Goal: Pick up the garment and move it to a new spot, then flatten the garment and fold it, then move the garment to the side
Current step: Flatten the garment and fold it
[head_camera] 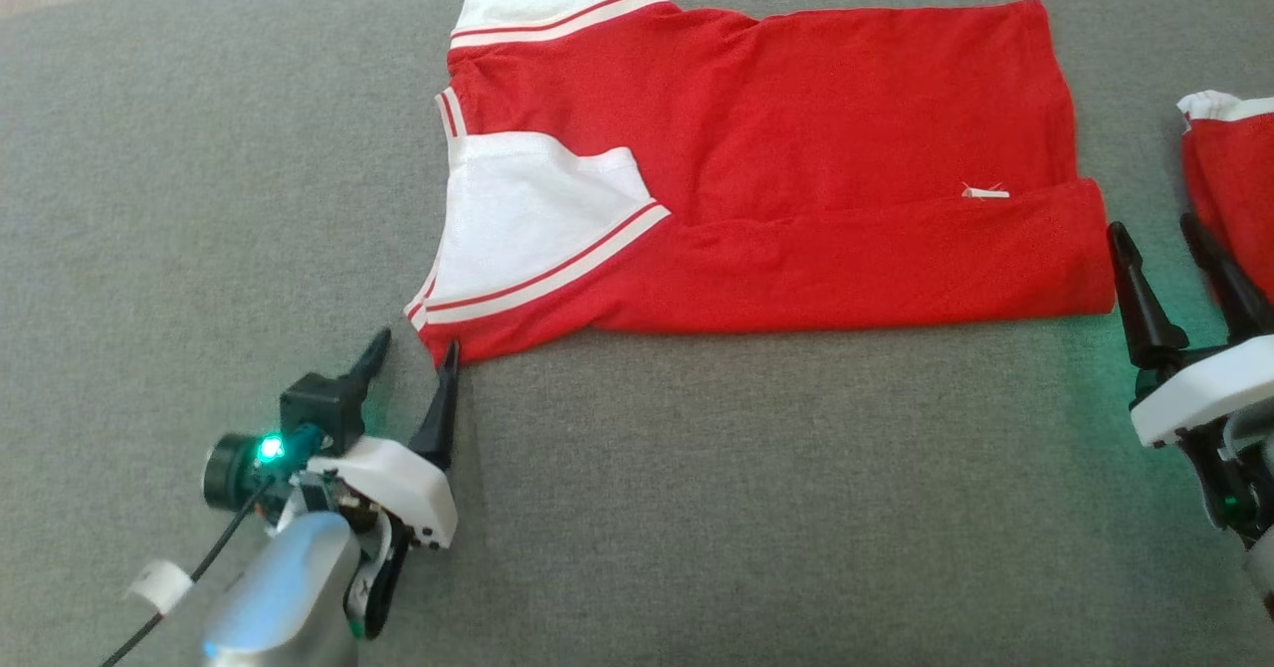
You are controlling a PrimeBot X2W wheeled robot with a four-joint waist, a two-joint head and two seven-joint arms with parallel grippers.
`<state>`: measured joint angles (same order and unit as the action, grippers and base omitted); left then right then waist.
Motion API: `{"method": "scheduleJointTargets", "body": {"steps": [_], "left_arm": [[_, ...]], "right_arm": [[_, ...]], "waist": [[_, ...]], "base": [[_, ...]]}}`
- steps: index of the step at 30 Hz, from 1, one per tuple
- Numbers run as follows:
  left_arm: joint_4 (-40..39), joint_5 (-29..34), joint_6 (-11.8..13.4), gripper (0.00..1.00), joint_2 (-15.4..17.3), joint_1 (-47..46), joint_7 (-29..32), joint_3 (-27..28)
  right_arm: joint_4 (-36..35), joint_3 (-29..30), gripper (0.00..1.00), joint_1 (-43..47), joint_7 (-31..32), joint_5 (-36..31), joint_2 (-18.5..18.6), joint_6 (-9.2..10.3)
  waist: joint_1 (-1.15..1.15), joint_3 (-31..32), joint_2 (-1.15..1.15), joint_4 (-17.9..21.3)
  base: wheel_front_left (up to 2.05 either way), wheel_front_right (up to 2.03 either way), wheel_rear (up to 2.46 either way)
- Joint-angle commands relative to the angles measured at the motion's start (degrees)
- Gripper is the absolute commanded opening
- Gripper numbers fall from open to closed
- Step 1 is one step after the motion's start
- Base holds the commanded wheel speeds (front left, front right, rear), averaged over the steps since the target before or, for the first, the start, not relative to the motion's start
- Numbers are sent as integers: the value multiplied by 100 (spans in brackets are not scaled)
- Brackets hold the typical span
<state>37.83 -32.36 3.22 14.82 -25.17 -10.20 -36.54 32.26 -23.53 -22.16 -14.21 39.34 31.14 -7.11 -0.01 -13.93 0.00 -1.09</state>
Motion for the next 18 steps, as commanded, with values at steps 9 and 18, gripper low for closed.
{"method": "scheduleJointTargets", "body": {"steps": [9,18], "left_arm": [[-93,-220,-117,0,53,75,128,200],[-409,-171,-291,0,141,-12,-157,171]], "right_arm": [[-69,-47,100,108,-78,34,76,-37],[626,-219,100,-2,193,347,-69,-37]], "waist": [[1,-20,0,55],[1,-11,0,-109]], "base": [[0,0,0],[0,0,0]]}}
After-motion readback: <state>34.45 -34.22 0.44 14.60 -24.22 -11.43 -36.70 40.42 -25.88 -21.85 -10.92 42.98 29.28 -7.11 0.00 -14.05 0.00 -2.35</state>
